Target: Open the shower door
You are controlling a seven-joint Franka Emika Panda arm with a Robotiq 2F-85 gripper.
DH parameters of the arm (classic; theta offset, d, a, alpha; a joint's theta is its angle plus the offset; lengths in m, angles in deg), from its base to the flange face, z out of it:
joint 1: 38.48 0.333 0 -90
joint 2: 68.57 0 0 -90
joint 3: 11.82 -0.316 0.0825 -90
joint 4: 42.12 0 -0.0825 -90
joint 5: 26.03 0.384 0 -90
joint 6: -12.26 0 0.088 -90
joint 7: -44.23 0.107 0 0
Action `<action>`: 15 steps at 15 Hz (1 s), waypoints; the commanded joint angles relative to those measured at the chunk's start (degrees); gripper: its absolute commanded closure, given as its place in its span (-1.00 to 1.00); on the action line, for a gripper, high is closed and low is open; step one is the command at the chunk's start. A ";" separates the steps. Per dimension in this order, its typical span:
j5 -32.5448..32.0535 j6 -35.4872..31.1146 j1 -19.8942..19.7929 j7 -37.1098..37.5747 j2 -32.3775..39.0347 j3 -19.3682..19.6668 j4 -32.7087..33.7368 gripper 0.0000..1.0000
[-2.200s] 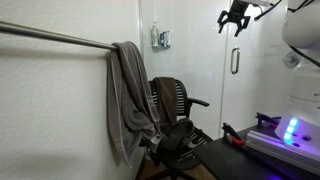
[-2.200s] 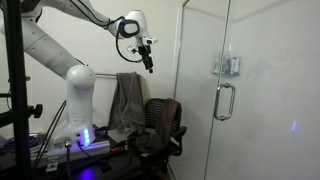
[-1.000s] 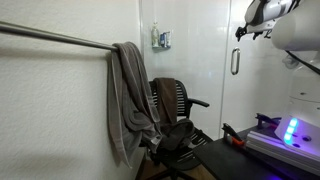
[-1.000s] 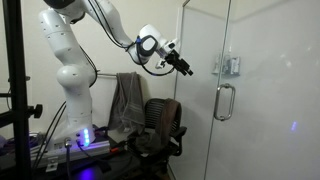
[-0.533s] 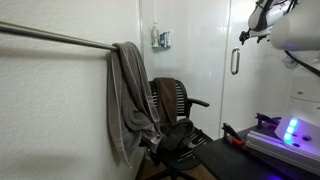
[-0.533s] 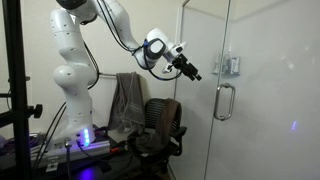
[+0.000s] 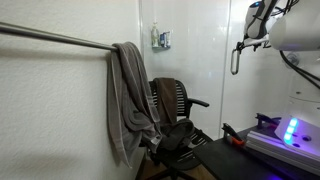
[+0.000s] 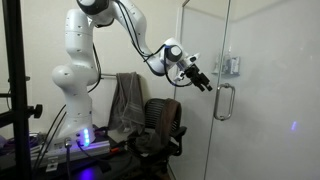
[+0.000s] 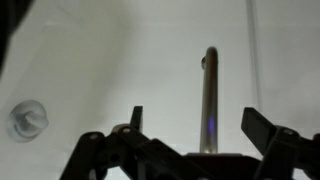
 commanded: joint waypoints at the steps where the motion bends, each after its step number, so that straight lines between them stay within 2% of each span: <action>1: -15.88 -0.38 0.49 15.21 6.04 2.03 13.13 -1.00; 2: -20.15 -0.09 1.06 20.33 6.62 2.72 14.71 -1.00; 3: -14.10 0.03 -0.07 13.81 3.30 1.47 9.62 -1.00; 4: -17.20 0.03 0.11 17.46 4.20 1.76 11.74 -1.00; 7: -18.24 0.03 0.33 18.95 5.63 1.84 13.55 -1.00; 10: -5.38 1.94 -0.06 8.23 6.61 -1.13 10.00 -1.00; 11: 1.16 2.18 6.89 2.94 6.68 5.10 9.00 -1.00; 12: 0.99 3.43 1.19 3.18 6.73 -1.23 9.09 -1.00; 13: -1.72 1.48 2.69 6.09 6.65 1.25 9.93 -1.00; 15: -0.20 2.64 2.57 5.14 6.95 -0.06 9.57 -1.00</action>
